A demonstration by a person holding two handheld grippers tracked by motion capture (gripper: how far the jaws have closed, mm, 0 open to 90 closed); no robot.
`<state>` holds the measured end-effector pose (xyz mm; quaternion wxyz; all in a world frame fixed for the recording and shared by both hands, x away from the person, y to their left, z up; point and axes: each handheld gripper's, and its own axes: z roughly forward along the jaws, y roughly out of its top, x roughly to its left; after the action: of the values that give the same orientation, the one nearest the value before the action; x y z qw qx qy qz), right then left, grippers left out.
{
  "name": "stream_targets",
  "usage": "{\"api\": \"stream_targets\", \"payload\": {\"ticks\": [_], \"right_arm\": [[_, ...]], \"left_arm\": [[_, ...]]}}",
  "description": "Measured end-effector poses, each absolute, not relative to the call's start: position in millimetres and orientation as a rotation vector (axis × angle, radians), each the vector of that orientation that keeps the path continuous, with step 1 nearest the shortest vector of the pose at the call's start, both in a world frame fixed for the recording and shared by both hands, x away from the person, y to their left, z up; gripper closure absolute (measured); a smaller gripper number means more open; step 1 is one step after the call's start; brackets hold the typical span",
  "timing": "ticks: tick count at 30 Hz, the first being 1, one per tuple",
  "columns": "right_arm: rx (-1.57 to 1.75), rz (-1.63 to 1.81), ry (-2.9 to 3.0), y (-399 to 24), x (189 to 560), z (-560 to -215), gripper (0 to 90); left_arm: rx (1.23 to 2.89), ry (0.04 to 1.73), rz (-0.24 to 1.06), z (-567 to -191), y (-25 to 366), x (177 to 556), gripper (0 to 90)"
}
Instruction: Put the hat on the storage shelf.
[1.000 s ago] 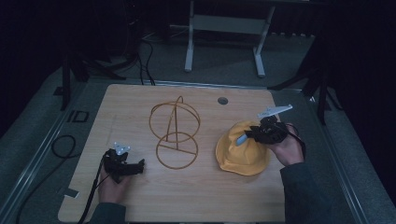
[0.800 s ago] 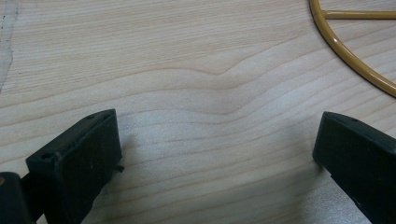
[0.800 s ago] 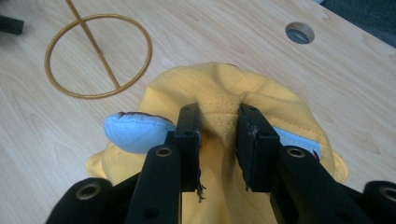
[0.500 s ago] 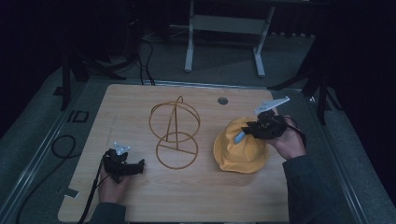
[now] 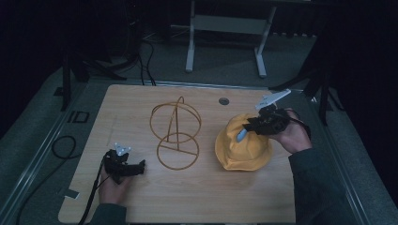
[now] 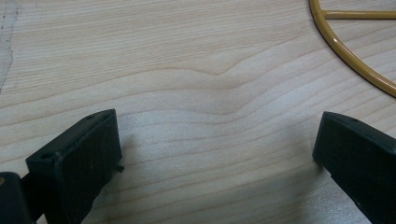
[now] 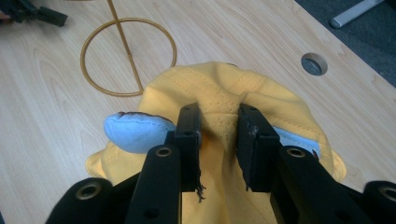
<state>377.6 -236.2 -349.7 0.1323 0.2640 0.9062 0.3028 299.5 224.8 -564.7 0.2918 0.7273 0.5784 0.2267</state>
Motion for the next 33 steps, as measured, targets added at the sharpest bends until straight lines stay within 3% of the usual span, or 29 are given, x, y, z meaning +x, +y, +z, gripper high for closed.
{"api": "stream_targets", "payload": {"ticks": [33], "right_arm": [[0.552,0.93,2.68,-237,390,-312,71.4]], "left_arm": [[1.94,1.541,0.603,-565,225,300,0.8]]}}
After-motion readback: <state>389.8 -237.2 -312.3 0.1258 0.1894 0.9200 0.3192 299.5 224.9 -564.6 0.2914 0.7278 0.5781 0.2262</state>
